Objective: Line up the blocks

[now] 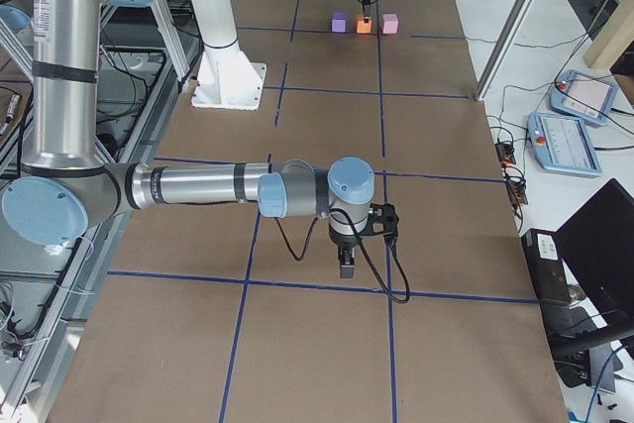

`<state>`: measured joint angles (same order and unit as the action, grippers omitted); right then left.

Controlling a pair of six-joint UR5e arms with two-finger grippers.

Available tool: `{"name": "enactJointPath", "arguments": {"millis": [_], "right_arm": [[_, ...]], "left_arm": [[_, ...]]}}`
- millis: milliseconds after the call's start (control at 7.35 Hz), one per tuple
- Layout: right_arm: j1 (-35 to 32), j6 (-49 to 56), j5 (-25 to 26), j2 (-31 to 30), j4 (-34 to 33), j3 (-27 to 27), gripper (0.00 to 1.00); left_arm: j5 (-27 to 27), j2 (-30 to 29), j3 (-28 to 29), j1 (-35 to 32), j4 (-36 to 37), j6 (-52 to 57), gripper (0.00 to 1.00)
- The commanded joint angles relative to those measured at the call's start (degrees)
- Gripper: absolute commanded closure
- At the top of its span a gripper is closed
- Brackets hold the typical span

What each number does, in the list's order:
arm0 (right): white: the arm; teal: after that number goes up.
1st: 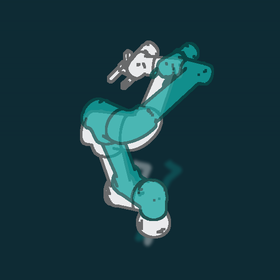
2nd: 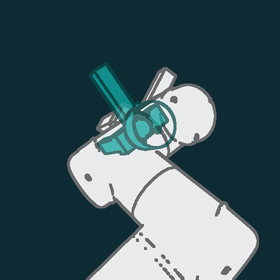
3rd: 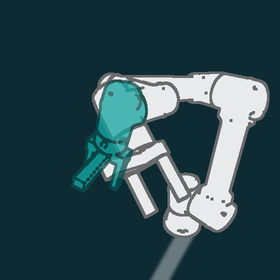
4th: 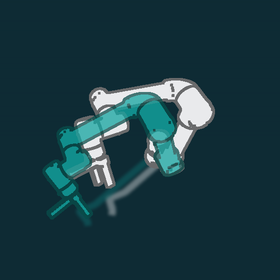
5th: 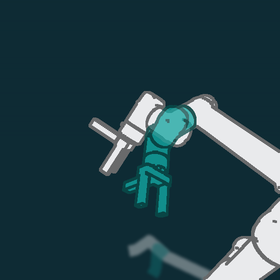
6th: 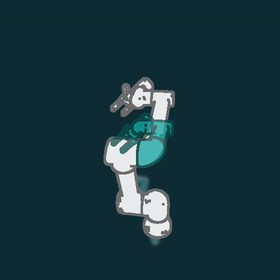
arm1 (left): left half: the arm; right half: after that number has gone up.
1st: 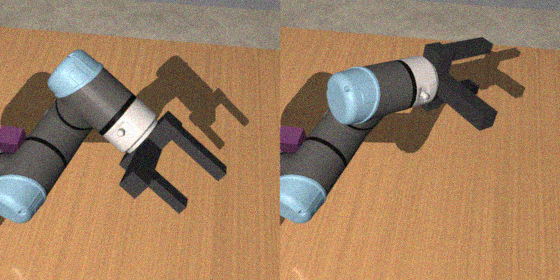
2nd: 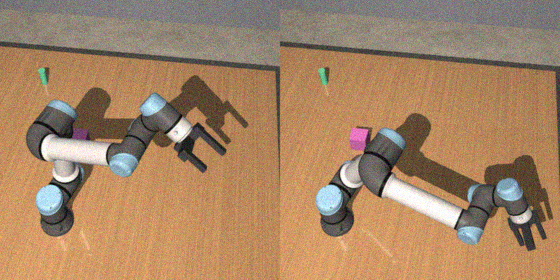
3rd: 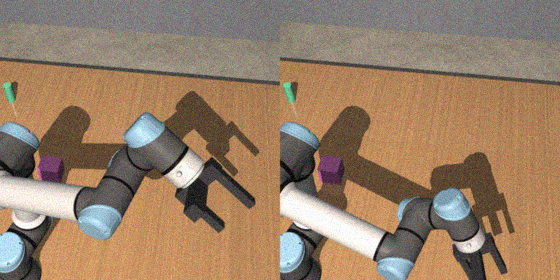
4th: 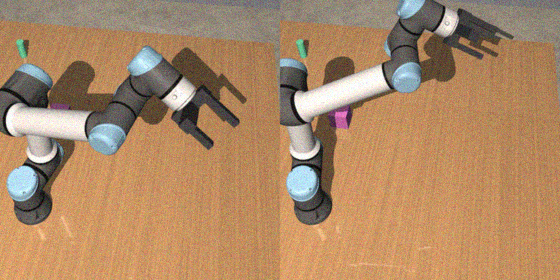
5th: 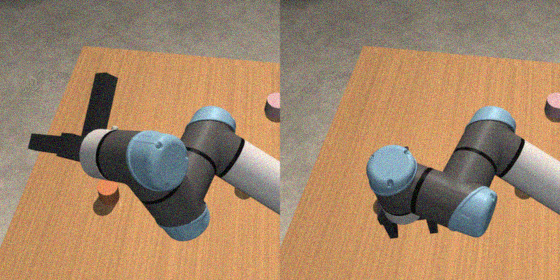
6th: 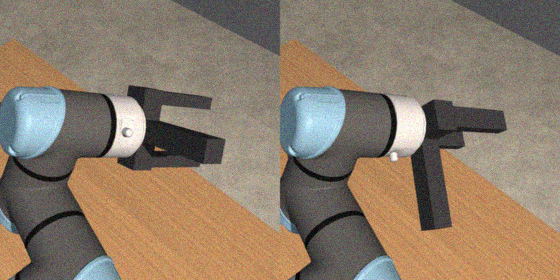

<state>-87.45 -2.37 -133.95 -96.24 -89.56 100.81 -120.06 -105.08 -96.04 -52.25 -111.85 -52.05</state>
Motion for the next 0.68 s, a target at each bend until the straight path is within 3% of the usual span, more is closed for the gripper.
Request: {"name": "enactJointPath", "arguments": {"millis": [0, 544], "right_arm": [[0.00, 0.00, 0.00, 0.00, 0.00, 0.00, 0.00], [0.00, 0.00, -0.09, 0.00, 0.00, 0.00, 0.00]], "left_arm": [[0.17, 0.23, -2.92, -3.45, 0.67, 1.60, 0.00], [-1.49, 2.34, -2.40, -14.87, 7.93, 21.69, 0.00]]}}
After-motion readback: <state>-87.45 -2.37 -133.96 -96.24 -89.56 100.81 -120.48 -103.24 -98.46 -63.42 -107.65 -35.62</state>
